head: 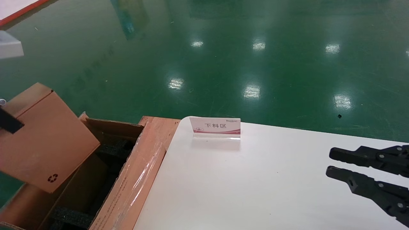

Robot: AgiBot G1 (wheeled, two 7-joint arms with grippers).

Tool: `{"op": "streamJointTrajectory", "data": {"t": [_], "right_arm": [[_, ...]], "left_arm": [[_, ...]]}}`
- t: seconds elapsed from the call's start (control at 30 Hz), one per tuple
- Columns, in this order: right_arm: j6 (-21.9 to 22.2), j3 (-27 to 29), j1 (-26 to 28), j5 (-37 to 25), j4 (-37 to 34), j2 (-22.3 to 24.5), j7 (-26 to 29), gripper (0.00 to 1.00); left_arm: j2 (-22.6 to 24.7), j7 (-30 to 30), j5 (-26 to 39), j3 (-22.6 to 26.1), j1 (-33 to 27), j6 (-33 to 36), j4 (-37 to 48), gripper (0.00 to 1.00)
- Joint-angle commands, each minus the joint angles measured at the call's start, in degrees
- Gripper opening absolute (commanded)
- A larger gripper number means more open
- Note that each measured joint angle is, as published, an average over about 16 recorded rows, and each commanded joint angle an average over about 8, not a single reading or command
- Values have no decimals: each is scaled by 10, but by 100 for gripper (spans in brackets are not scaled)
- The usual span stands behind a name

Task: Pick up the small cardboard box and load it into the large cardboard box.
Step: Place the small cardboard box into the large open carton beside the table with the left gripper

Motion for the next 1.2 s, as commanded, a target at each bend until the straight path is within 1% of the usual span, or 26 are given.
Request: {"op": "streamJointTrajectory", "data": {"t": [0.03, 0.2, 0.33, 0.57, 0.67, 0.8, 1.0, 1.2], "right_arm": [[0, 0, 0, 0, 0, 0, 0, 100], [0, 0, 0, 0, 0, 0, 0, 100], [0, 0, 0, 0, 0, 0, 0, 100], [0, -1, 0, 0, 0, 0, 0, 100], [0, -1, 0, 0, 0, 0, 0, 100], [0, -1, 0, 1, 0, 0, 0, 100], [0, -1, 0, 1, 0, 0, -1, 100], [0, -1, 0, 1, 0, 0, 0, 100]], "left_arm": [[-7, -6, -3, 12, 0, -2, -5, 0], [-35, -35, 11, 9, 3, -14, -37, 0], [-60, -62, 35, -1, 12, -29, -70, 0], [-100, -97, 99, -48, 62, -58, -98, 0], [-121, -110, 125, -66, 71, -58, -114, 0], [-140, -125, 147, -78, 77, -58, -133, 0], [-153, -135, 161, -85, 80, -60, -148, 0], [-149, -132, 157, -83, 81, -59, -143, 0]]}}
